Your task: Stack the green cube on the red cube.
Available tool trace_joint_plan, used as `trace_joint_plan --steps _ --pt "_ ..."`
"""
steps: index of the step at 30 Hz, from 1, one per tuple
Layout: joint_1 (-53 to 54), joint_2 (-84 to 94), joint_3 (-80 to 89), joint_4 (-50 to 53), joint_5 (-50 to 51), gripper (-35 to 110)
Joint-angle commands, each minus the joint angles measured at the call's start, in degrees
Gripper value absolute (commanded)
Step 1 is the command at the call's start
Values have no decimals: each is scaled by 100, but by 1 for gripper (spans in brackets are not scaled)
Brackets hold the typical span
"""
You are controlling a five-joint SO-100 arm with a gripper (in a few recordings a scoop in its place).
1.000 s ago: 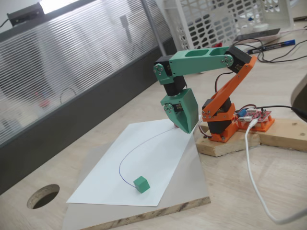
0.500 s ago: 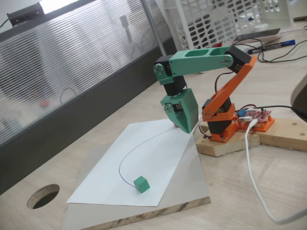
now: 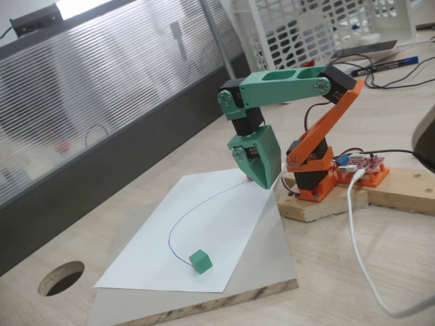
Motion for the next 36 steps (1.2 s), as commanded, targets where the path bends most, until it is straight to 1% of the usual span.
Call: trace_joint_plan --steps 1,23,25,36 --pt "0 369 -79 62 35 0" --pt "-70 360 -79 44 -9 0" --pt "-343 360 -88 44 -18 0" --pt "-2944 360 -88 44 18 0"
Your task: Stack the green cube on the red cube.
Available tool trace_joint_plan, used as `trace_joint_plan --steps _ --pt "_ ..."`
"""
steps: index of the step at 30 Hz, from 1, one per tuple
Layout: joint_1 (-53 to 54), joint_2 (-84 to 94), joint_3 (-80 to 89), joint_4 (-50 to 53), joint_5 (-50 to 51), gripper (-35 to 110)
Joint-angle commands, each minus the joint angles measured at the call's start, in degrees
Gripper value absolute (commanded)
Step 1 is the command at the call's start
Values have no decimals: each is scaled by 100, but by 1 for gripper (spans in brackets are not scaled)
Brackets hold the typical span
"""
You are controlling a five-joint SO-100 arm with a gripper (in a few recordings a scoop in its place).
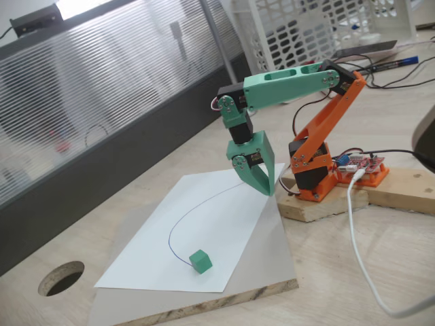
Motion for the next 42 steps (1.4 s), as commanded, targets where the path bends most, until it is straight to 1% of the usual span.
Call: trace_joint_plan --steps 1,5,8,15,20,25,34,42 --pt "-791 360 -88 62 9 0" --pt "-1336 360 -88 62 9 0" --pt "-1547 360 -88 62 0 0" --pt "-1661 272 -167 62 0 0" --pt "-1635 -650 -264 53 0 0" --pt "-1608 -1441 -1485 53 0 0" --pt "-1617 -3700 -3744 53 35 0" --pt "-1644 -4913 -5089 53 35 0"
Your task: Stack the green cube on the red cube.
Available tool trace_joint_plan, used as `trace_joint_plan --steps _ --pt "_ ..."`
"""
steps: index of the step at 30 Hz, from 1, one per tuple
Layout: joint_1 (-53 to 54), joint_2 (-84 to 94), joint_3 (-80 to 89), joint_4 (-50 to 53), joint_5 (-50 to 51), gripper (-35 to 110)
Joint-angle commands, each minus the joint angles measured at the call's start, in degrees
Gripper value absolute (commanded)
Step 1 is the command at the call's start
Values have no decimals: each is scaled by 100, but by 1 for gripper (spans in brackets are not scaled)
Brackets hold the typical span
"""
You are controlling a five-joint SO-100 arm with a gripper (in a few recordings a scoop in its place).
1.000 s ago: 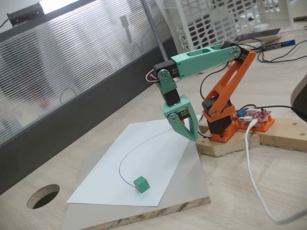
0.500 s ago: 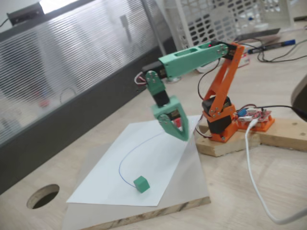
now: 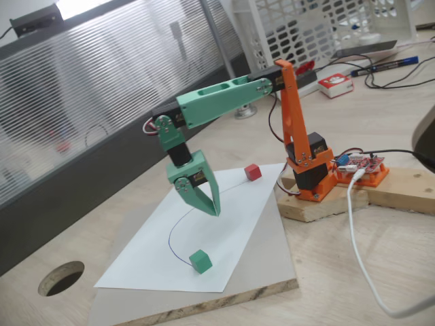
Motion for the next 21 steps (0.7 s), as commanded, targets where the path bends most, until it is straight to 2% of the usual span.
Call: trace_joint_plan --steps 1,13,21 --pt "-88 -281 -598 26 44 0" --pt "-141 -791 -1020 18 35 0" --pt "-817 -817 -1134 18 44 0"
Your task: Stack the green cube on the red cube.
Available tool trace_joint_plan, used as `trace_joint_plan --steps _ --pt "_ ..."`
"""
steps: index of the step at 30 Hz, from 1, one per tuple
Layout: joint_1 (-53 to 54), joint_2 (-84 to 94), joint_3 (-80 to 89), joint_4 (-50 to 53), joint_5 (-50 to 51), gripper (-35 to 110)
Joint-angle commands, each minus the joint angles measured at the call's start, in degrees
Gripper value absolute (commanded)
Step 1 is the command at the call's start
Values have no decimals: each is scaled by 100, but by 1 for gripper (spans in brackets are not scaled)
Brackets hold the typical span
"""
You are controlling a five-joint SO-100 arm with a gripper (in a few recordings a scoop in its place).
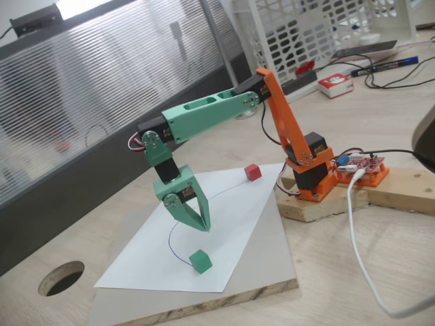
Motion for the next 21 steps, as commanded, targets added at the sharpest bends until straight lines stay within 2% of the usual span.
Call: trace_joint_plan --steps 1,12,21 --pt "-185 -18 -220 26 44 0" --pt "-202 -396 -686 -773 44 0" --pt "-202 -396 -633 -800 44 0"
